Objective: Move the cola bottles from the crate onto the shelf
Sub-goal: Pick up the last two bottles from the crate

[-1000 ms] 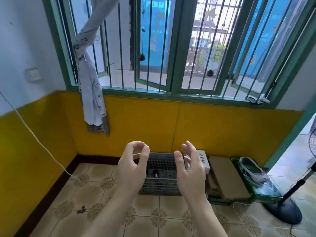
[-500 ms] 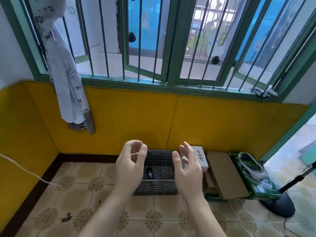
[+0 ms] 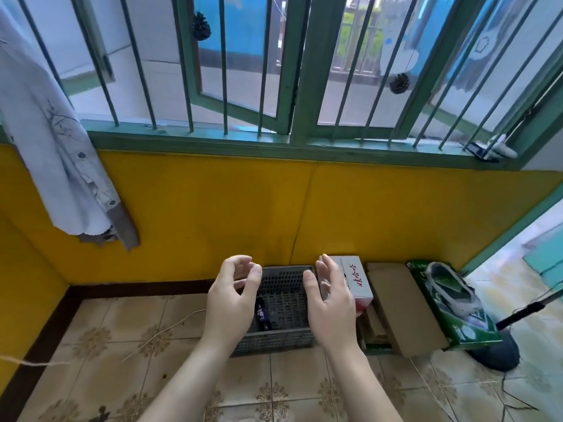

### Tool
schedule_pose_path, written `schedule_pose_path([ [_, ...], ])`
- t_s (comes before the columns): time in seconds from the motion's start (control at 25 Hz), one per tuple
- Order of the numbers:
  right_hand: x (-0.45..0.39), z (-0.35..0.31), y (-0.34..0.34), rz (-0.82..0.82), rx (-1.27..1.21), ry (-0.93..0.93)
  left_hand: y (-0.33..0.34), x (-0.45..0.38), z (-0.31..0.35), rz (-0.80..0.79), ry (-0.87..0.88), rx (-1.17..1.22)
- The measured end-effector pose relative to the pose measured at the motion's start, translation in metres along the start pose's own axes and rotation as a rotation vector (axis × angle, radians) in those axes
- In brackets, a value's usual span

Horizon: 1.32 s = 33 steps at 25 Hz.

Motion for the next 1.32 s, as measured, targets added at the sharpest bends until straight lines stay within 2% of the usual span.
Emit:
schedule_pose_path([
  [0.48,-0.203,0.115,0.041,-0.18,0.105,0.149,0.077,-0.187,-0.121,-0.088,-0.253,-0.179],
  [0.68,-0.254,0.179,0.079,-0.28,0.168,0.246,0.102,-0.229,-0.205,-0.158,-0.427,-0.238],
  [0.96,-0.278,0.313,0.183,-0.401,0.298,0.336,0.128,-0.254,-0.392,-0.28,-0.63,-0.335],
  [1.12,-0.285,0.411,0.25,-0.501,0.426,0.391,0.147,-0.25,-0.529,-0.427,-0.78,-0.421],
  [1.32,-0.294,0.54,0.334,-0.658,0.626,0.411,0.179,-0.248,-0.68,-0.494,-0.906,-0.42],
])
Point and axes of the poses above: each hand's wrist, its own x-axis away from the middle knuckle, its own y-axis out of the palm, z = x × y, the point moved 4 cm from there along -x, towards the middle knuckle, and after that the axes turned 10 degrees about -z, right-handed, at the moved point
